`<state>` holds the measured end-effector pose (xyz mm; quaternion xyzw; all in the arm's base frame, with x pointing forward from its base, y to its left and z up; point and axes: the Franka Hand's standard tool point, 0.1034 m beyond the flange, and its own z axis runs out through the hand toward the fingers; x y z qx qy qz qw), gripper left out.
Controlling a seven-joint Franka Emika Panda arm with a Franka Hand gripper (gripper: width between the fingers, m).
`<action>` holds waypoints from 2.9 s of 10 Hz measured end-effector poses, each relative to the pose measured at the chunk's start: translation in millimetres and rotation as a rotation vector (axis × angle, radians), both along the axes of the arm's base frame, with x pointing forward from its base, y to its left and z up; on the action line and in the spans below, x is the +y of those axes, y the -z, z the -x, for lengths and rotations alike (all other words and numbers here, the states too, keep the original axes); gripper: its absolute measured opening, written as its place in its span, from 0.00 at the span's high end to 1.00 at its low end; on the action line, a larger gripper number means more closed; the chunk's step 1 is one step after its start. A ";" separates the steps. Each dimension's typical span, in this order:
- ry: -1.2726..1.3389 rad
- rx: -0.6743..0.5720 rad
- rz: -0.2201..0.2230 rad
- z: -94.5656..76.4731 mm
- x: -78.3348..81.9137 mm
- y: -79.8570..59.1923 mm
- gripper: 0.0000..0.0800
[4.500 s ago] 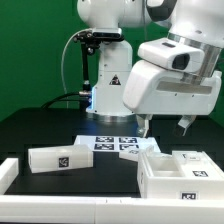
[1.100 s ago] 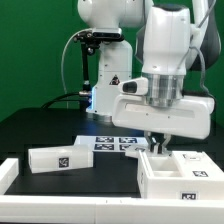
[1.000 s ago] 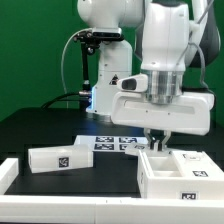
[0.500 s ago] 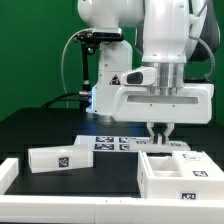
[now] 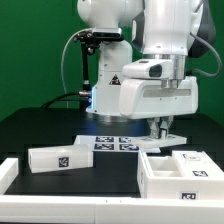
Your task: Assemble cabinet
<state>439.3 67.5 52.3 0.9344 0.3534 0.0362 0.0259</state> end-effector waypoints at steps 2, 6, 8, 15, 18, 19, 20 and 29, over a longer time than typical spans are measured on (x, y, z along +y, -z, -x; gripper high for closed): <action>-0.186 0.003 0.026 -1.0 -0.4 0.0 0.92; -0.794 0.066 0.111 -8.6 18.0 -6.7 0.92; -0.825 0.068 0.112 -5.9 1.6 -9.3 0.92; -0.796 0.152 0.117 -24.2 -11.7 -12.3 0.92; -0.790 0.164 0.115 -21.4 -13.5 -10.4 0.92; -0.788 0.168 0.115 -21.4 -14.8 -9.7 0.92; -0.787 0.170 0.115 -21.7 -15.3 -8.6 0.92; -0.774 0.163 0.118 -30.9 -14.7 -9.1 0.92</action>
Offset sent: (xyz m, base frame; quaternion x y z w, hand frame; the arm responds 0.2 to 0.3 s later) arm 0.0153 0.0233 0.0055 0.0394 -0.0129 -0.4217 0.9058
